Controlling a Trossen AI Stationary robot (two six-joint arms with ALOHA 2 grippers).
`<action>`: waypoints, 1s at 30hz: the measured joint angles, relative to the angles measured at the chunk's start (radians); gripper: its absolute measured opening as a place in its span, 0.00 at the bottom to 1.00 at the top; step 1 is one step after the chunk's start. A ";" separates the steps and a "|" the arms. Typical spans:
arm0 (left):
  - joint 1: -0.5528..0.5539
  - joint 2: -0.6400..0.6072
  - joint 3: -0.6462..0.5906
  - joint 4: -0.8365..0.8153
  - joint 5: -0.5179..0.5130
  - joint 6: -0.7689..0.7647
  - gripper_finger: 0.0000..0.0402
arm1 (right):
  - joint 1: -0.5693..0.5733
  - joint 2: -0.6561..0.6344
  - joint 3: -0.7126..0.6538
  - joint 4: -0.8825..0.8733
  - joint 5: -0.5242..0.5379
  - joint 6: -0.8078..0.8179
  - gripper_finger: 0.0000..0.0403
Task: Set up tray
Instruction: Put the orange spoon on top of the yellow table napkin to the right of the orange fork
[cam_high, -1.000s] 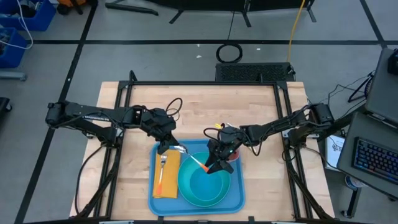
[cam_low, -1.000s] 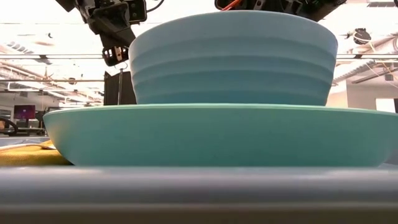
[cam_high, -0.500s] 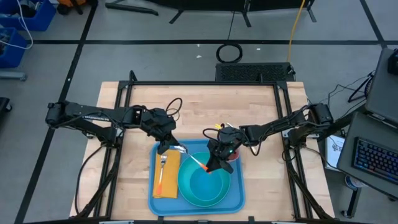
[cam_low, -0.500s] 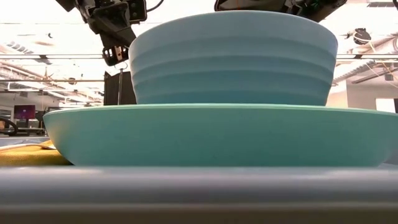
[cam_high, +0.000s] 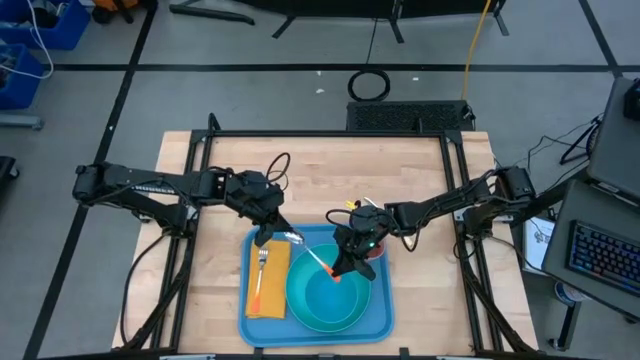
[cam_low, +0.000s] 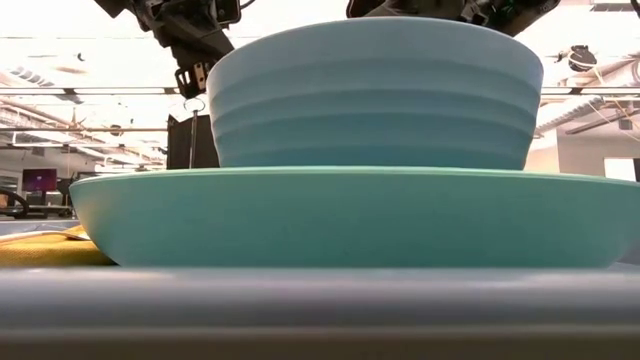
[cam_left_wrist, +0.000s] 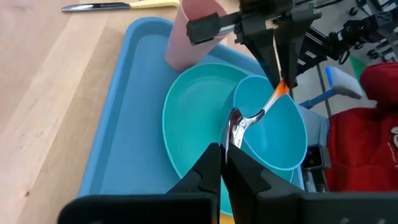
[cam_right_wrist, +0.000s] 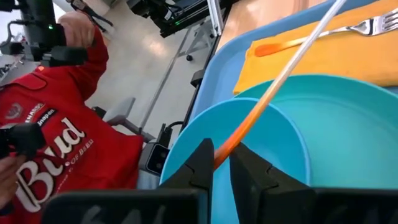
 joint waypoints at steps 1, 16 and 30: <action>0.000 0.000 0.000 0.000 -0.003 0.000 0.03 | 0.000 0.000 0.000 0.001 0.002 -0.005 0.06; -0.011 0.002 0.001 0.064 0.062 -0.005 0.15 | 0.011 0.000 0.001 0.049 0.092 -0.097 0.02; -0.020 -0.112 -0.002 0.063 0.007 0.106 0.07 | 0.021 -0.007 0.006 0.131 0.155 -0.127 0.01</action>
